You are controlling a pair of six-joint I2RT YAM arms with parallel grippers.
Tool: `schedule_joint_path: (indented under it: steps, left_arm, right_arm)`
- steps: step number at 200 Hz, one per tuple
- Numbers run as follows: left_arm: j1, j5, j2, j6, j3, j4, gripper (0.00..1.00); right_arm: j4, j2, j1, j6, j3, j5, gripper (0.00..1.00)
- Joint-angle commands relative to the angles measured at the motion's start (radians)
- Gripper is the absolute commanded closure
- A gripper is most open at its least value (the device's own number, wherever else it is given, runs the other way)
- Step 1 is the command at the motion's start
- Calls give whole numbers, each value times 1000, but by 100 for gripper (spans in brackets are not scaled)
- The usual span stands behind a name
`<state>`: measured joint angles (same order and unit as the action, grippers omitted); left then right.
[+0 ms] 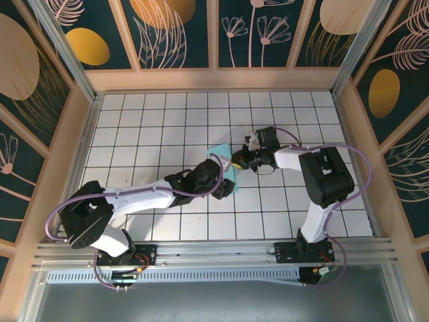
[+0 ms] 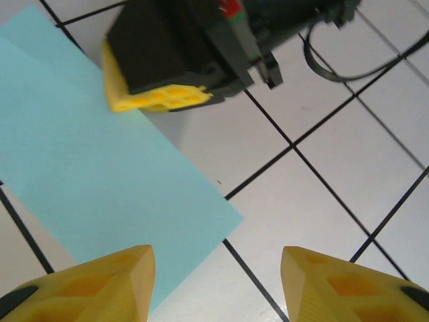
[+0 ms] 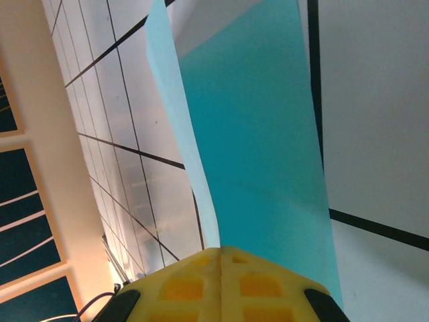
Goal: Fold a paper plane with a square sheet of paper (fold left side to right side)
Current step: Fold the triangle a second time at the center of the table.
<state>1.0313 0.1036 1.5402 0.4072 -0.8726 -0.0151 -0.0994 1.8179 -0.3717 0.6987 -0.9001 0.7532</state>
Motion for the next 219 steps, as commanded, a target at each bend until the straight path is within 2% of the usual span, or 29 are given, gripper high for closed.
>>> schedule_joint_path:
  steps: [1,42,69,131,146,189,219]
  left_arm:
    - [52,149,70,-47,-82,88,45]
    - [137,295,232,-57,-229,188,41]
    - [150,388,304,-33,-298,266,39]
    - [153,471,349,-4,-322,314,40]
    - [153,474,349,-4,-319,312,46]
    - [152,453,334,-7,-298,283,74]
    - [152,436,312,-2,-277,253,88]
  right_arm:
    - [12,-28,8,15,20,-8,100]
    - [15,-28,7,11,17,-11,100]
    - [16,-29,7,9,18,-12,100]
    - [10,-24,7,7,23,-8,100]
    - [12,-24,7,5,23,-9,100]
    - [21,-22,8,-3,20,-18,100]
    - [31,-26,7,-11,15,-29,100]
